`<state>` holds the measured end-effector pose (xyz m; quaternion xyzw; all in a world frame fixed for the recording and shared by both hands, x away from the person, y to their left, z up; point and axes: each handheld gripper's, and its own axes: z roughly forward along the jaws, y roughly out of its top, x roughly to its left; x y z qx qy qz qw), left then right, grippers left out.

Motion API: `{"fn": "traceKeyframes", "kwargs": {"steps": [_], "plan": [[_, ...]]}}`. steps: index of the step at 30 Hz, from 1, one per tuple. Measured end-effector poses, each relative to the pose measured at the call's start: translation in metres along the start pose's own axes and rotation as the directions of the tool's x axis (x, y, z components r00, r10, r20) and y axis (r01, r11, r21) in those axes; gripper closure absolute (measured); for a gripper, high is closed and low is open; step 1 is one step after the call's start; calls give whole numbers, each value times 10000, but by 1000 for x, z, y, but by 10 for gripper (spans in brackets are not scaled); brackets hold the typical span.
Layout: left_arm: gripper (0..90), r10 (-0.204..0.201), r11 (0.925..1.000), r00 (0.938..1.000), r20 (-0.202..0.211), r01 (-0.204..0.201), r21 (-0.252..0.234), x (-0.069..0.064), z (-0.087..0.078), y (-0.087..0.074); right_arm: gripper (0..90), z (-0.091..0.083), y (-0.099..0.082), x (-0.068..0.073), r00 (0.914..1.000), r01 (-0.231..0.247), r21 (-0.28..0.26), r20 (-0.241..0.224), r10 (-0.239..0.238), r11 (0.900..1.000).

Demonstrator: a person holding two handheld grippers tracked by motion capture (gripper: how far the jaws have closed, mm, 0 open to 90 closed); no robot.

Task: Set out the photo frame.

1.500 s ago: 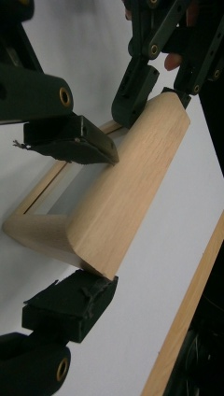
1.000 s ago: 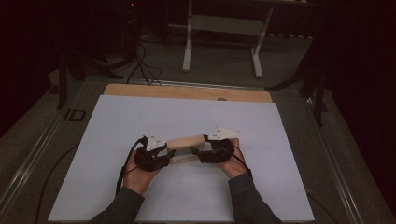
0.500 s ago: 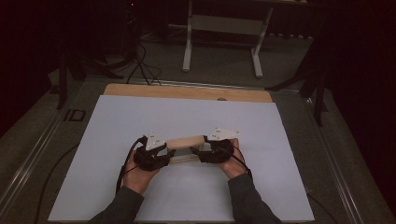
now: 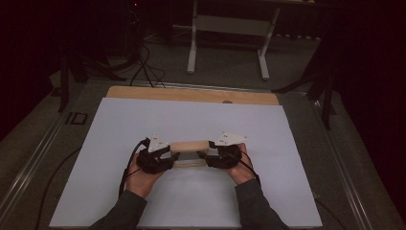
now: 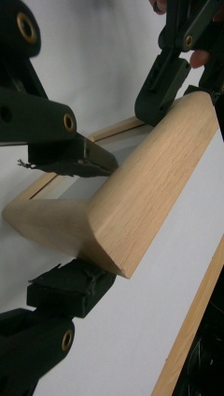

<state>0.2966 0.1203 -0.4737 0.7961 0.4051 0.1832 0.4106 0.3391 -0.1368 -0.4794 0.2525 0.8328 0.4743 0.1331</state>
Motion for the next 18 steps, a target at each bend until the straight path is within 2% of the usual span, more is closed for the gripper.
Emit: {"fn": "traceKeyframes", "kwargs": {"steps": [8,18], "plan": [[541,-133,9998,9997,212,136,-125,6,3,1,500,0,0,-1,9999,-95,-25,33,95,10000],[540,-119,9999,9998,166,121,-87,9,5,5,502,2,2,-4,9998,-101,-67,165,102,9999]]}}
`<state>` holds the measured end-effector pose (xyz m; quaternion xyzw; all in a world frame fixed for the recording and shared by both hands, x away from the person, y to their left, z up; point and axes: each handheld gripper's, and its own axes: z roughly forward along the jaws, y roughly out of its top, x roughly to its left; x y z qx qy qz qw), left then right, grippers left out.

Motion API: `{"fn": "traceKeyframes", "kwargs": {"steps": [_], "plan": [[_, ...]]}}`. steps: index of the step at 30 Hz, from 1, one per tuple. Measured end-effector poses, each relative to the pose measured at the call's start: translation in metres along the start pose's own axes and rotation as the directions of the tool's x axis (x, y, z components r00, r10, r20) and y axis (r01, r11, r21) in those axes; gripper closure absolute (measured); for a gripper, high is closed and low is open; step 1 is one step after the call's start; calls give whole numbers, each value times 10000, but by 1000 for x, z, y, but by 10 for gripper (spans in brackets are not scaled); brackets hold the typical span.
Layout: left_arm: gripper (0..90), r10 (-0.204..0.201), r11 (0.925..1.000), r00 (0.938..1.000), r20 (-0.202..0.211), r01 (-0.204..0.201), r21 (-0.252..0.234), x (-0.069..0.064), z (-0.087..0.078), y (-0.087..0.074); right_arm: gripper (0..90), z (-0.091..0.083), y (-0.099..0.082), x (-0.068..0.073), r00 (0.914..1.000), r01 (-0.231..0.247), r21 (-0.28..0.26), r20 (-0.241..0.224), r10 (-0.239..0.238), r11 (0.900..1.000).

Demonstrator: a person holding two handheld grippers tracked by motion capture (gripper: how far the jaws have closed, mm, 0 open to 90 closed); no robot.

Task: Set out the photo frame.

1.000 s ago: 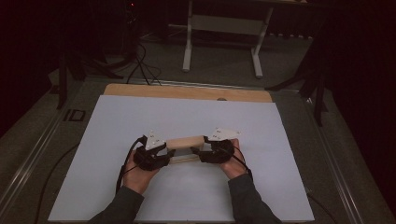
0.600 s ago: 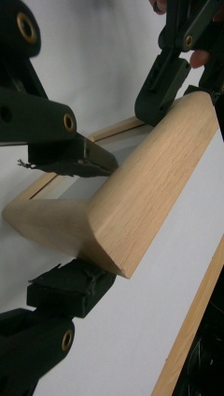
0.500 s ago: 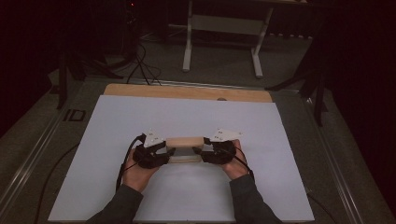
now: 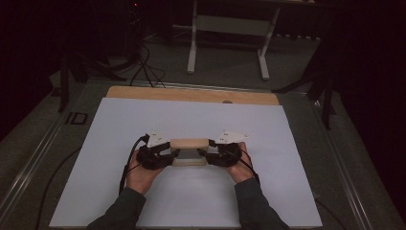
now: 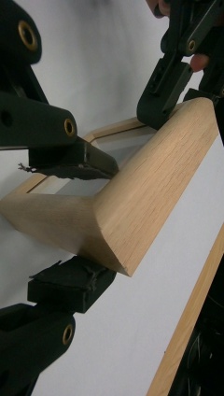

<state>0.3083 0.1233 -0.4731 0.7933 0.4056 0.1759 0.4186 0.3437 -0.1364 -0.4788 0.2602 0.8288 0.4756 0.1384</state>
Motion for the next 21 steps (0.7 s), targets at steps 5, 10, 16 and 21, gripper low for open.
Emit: {"fn": "traceKeyframes", "kwargs": {"steps": [5,10,16,21], "plan": [[540,-26,10000,10000,62,26,24,2,1,3,502,0,1,-1,10000,6,65,74,-7,10000],[540,-242,9997,9996,128,242,7,7,5,5,495,2,6,-3,9997,-80,108,229,77,9999],[539,-278,9996,9996,-2,278,77,10,10,11,491,7,7,-8,9987,-392,-9,328,392,9992],[539,-254,9996,9997,6,254,110,12,14,14,484,10,5,-12,9970,-667,-75,387,670,9977]]}}
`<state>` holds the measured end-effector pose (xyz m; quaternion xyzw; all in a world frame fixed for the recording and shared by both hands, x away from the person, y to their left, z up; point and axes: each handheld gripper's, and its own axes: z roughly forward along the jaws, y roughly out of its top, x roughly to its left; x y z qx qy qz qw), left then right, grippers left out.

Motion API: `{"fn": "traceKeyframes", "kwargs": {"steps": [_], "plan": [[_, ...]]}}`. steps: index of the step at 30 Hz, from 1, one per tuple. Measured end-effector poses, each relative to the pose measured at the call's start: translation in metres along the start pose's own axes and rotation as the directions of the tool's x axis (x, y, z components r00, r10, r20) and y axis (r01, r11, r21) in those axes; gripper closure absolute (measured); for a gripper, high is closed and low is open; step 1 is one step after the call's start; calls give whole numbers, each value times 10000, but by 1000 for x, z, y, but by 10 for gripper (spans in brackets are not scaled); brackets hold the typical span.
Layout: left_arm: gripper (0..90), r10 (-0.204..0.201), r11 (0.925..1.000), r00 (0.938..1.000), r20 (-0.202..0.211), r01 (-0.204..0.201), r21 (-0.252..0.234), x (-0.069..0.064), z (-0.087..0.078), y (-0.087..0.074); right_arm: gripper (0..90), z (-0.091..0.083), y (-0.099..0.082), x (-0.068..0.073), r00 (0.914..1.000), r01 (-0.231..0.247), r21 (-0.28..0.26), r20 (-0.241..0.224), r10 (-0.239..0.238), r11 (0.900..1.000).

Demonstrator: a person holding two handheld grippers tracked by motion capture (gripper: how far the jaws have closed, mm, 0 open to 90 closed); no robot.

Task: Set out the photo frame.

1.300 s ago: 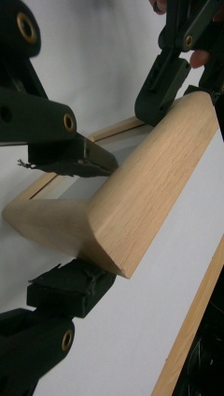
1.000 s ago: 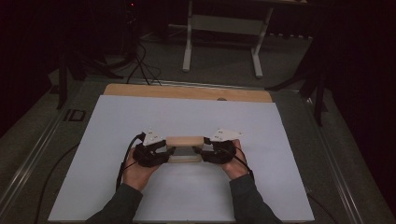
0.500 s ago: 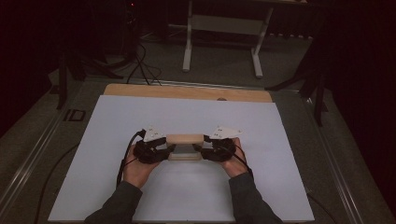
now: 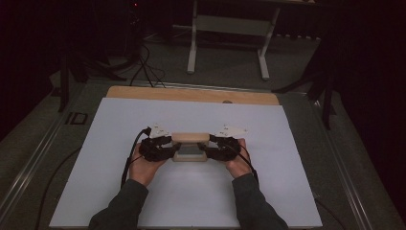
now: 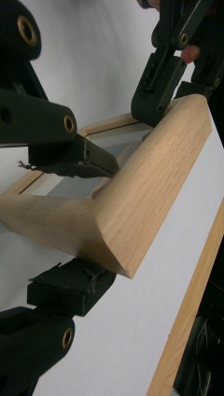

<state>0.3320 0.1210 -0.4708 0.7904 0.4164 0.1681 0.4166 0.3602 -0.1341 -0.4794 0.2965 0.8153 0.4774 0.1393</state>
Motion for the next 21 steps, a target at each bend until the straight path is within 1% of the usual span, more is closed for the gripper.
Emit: {"fn": "traceKeyframes", "kwargs": {"steps": [1,5,14,21], "plan": [[537,47,10000,10000,-8,-47,26,0,1,1,483,0,0,-1,10000,-10,-6,32,10,10000],[532,-93,10000,10000,-33,93,-26,1,4,3,482,2,0,-3,9998,-131,-34,113,132,9999],[530,-207,9998,9998,-36,207,-8,6,10,7,471,6,1,-7,9993,-268,-98,248,271,9996],[524,-240,9997,9996,-114,239,-42,5,14,9,463,7,2,-10,9987,-333,-105,392,337,9994]]}}
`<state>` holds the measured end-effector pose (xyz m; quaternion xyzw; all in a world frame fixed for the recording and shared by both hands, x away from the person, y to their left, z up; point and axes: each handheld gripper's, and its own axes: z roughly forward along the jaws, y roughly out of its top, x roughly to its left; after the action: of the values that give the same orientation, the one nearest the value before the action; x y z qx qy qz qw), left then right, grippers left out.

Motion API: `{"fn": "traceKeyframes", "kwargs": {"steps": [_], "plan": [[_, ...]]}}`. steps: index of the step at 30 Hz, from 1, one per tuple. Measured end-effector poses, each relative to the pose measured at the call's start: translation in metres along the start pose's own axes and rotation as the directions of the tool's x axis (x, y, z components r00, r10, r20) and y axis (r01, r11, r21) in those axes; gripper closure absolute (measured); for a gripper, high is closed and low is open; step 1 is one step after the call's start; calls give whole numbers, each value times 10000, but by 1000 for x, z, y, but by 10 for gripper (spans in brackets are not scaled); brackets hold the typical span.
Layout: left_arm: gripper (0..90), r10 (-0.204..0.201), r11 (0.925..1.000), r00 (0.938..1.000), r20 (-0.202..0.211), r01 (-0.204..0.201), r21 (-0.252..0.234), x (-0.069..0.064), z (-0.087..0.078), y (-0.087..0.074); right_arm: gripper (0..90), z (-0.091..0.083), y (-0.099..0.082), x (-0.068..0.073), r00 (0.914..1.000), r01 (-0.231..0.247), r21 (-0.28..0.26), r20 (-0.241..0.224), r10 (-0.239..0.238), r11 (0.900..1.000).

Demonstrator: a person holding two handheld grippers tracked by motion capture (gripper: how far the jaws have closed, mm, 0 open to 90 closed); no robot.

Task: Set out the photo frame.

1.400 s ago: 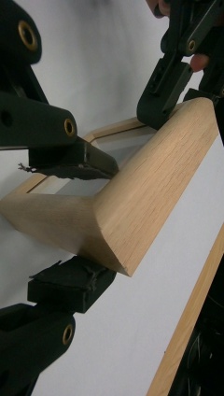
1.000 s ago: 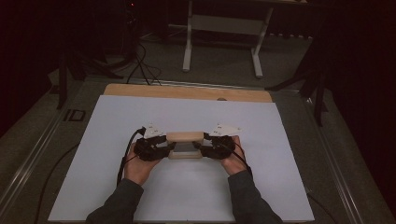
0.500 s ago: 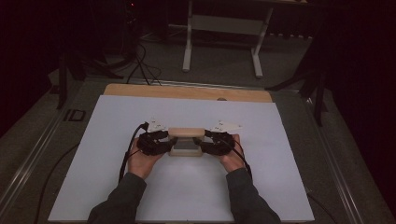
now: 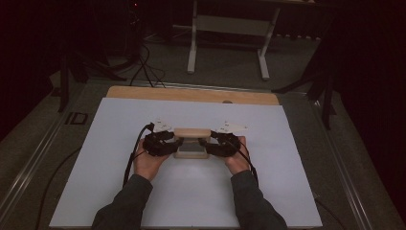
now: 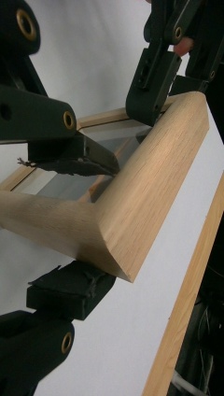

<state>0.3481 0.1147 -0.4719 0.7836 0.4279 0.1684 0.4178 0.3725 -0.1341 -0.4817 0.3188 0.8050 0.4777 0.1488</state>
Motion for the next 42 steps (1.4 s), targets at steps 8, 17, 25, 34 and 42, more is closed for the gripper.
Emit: {"fn": "traceKeyframes", "kwargs": {"steps": [8,17,25,34,42], "plan": [[522,-134,9999,9999,56,135,-107,2,4,1,461,1,0,-4,9999,-166,-29,11,166,9999],[522,-397,9991,9992,-105,395,-153,3,8,1,451,6,1,-7,9995,-328,-15,42,328,9995],[567,-473,9989,9978,-462,473,3,2,9,0,448,11,4,-13,9989,-473,117,-53,474,9988],[502,-1039,9944,9935,466,1048,-170,16,17,-1,465,11,3,-13,9996,-263,163,-96,264,9995],[439,-953,9941,9858,1386,1015,-382,24,26,-2,462,12,2,-13,9998,-159,188,-106,161,9997]]}}
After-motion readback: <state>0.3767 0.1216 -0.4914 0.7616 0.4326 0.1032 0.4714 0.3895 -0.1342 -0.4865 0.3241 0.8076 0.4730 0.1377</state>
